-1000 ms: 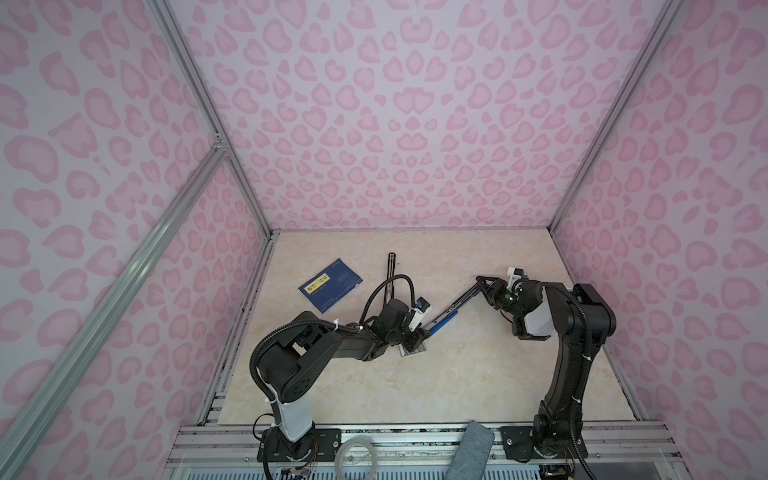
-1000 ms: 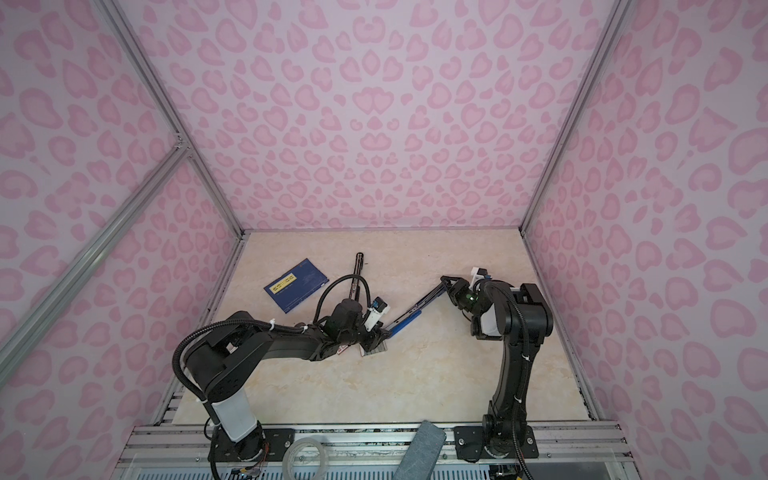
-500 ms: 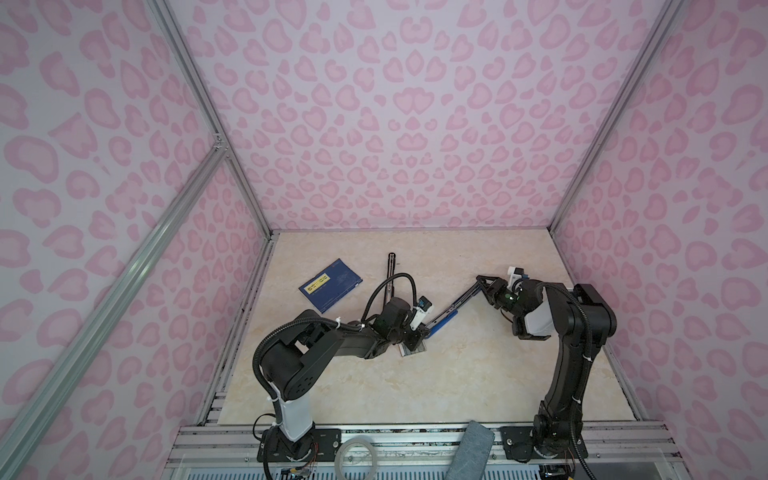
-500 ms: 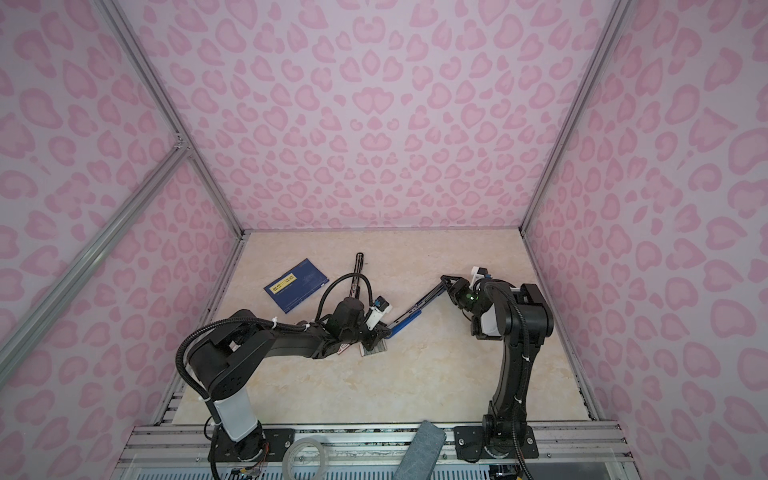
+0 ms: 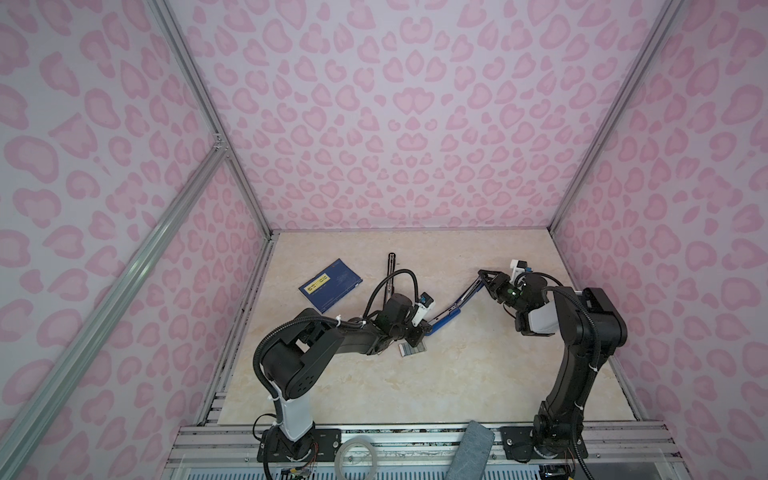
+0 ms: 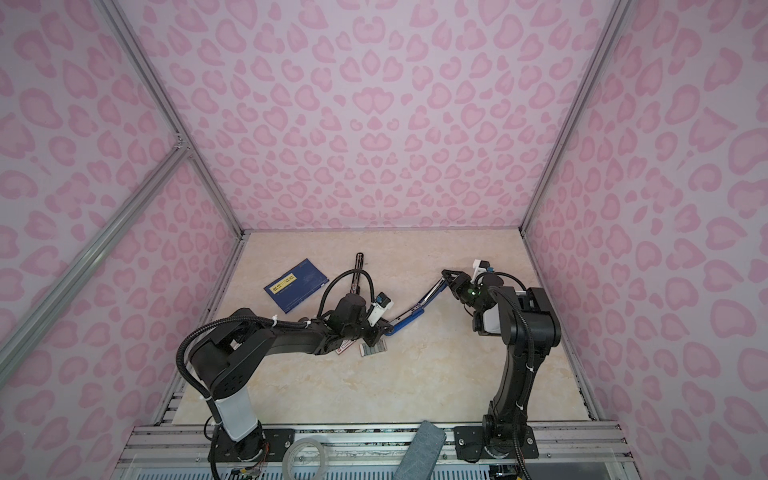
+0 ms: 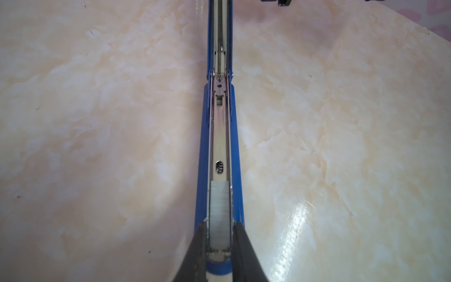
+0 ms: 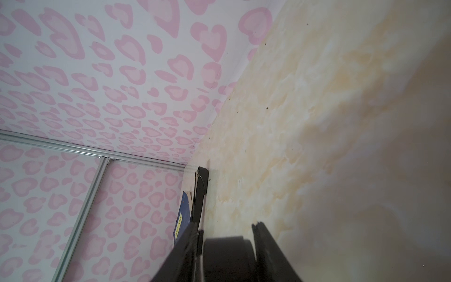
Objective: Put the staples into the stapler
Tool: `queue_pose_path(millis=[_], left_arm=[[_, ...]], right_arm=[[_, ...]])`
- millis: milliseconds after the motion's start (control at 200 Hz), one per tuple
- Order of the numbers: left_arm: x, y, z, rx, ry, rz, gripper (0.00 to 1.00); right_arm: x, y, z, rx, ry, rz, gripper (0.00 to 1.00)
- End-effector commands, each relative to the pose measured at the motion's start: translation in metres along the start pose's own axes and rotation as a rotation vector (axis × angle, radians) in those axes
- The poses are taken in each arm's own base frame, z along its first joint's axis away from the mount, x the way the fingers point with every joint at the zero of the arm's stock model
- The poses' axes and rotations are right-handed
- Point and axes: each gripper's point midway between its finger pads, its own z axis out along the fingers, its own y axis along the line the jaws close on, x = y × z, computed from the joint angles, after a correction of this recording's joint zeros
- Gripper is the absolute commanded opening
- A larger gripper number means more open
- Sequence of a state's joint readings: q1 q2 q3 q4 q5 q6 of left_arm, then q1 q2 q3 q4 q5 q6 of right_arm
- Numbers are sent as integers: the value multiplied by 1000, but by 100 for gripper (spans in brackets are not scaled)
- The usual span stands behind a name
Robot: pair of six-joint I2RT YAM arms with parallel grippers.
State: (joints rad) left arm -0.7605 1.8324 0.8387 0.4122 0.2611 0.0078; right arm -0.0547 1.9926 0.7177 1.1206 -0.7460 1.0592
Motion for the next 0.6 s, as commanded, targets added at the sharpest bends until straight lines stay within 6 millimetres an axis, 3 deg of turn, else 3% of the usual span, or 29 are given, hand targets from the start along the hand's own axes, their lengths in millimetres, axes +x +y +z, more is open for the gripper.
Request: queue_pose_path(millis=[0,595], left_arm=[[-12,-1,1,4,-30,20,13],[-34,-1,3,8,-74,21,13]], right_arm=[[5,1,-2,40,20,-56,42],[50,46,-1,171,144,-364,43]])
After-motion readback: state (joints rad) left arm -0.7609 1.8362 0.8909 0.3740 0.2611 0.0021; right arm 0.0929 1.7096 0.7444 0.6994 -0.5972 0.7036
